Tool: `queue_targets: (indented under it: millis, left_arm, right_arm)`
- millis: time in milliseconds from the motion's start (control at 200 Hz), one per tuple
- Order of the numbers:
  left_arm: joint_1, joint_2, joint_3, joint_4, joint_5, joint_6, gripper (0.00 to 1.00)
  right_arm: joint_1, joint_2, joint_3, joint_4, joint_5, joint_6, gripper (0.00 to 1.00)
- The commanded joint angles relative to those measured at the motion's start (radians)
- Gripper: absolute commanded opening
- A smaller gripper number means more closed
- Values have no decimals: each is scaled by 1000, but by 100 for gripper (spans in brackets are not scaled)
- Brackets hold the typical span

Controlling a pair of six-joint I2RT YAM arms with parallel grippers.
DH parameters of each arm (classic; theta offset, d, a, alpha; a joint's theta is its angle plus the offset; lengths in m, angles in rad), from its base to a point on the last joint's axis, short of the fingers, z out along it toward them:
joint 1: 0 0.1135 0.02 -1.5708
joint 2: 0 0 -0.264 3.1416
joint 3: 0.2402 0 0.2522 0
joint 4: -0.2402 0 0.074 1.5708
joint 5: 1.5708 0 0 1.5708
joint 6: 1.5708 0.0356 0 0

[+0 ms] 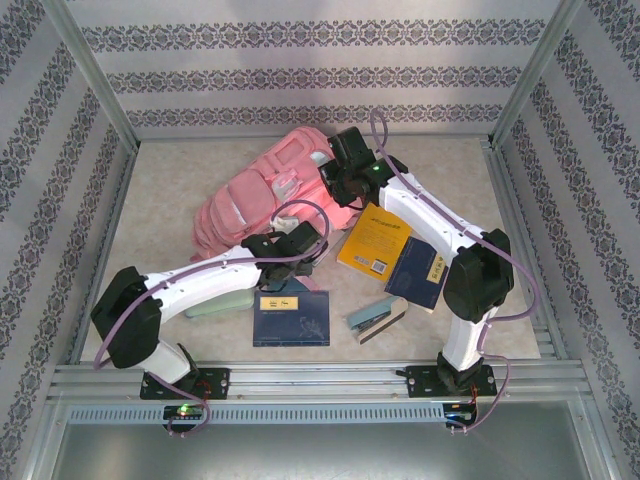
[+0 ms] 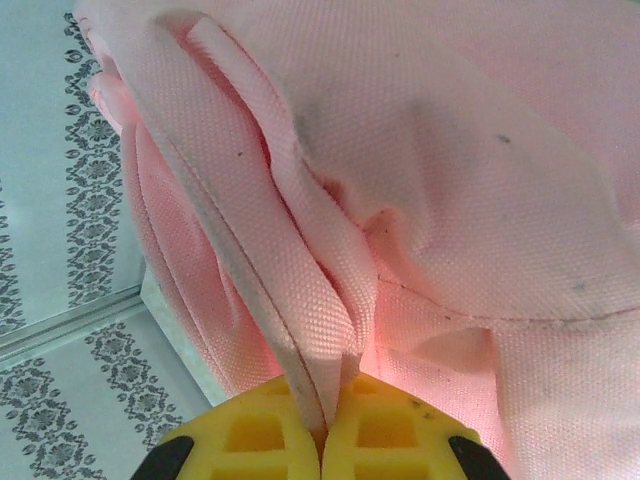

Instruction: Pack the student bag

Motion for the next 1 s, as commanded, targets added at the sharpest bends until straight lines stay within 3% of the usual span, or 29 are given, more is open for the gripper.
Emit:
queue_targets:
  millis: [0, 475, 994]
  left_arm:
    - [-12, 24, 16, 4, -68, 15, 48]
    - [23, 61, 21, 35, -150, 66, 36]
    - [57, 43, -11, 75, -168, 139, 12]
  right_arm:
    - [-4, -76, 3, 93, -16, 39, 0]
    - [-5, -108, -37, 144, -49, 52, 0]
    - [-17, -124, -87, 187, -71, 40, 0]
